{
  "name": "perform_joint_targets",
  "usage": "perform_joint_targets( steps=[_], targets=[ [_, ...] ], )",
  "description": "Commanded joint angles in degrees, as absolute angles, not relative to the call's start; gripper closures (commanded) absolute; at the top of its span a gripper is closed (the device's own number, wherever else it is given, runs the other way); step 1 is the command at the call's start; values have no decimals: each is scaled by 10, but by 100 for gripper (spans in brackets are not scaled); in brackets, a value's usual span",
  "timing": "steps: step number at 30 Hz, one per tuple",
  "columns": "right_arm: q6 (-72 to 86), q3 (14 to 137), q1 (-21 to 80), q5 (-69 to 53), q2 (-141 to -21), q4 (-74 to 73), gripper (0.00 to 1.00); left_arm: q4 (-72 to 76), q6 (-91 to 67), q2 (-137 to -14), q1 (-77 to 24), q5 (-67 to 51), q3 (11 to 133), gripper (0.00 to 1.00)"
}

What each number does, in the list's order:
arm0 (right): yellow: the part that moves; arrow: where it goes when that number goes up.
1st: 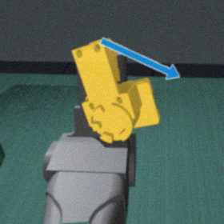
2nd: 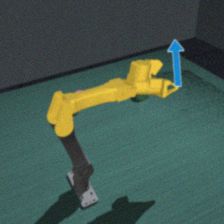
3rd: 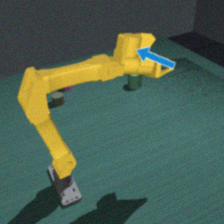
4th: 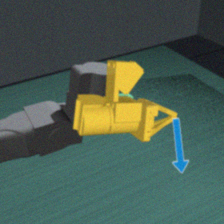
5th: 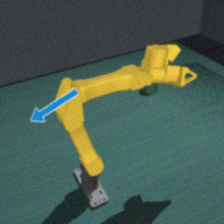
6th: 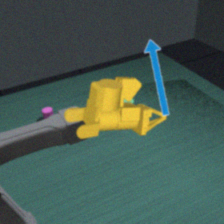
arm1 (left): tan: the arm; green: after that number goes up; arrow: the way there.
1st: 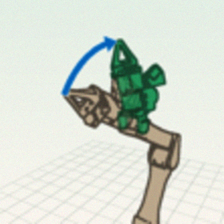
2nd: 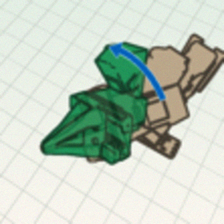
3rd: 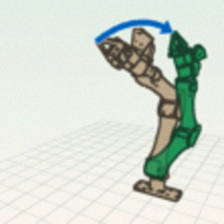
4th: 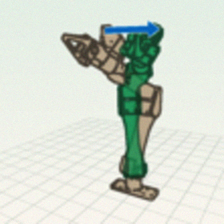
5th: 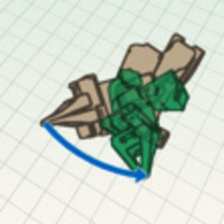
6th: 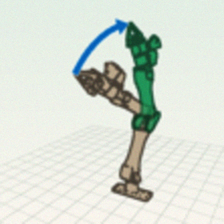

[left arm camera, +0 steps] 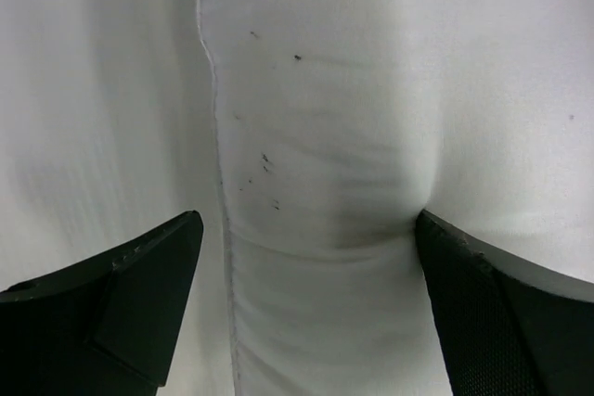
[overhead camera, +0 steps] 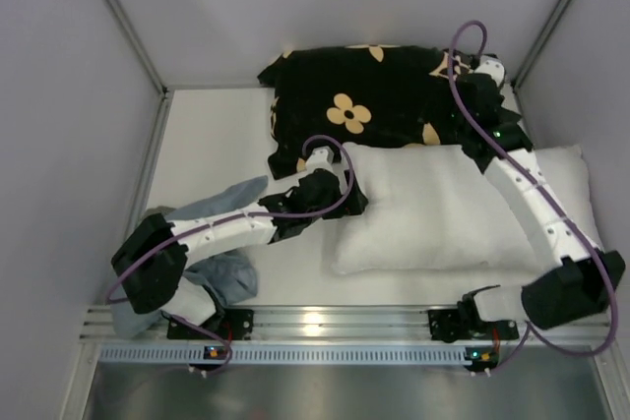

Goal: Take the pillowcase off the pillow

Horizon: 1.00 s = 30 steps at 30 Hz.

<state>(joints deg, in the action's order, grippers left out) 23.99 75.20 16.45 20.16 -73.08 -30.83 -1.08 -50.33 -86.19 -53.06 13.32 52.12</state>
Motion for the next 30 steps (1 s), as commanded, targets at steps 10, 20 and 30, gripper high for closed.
perform_joint_targets(
  steps=[10, 20, 30],
  targets=[
    [236, 1083, 8, 93, -1074, -323, 0, -291, -388, -732, -539, 474, 653, 1],
    [194, 1210, -40, 33, -1239, -319, 1, -322, -283, -1074, -231, 201, 982, 1],
    [146, 1154, -40, -203, -1288, -252, 3, -68, -290, -1166, -119, -194, 966, 1]
  ],
)
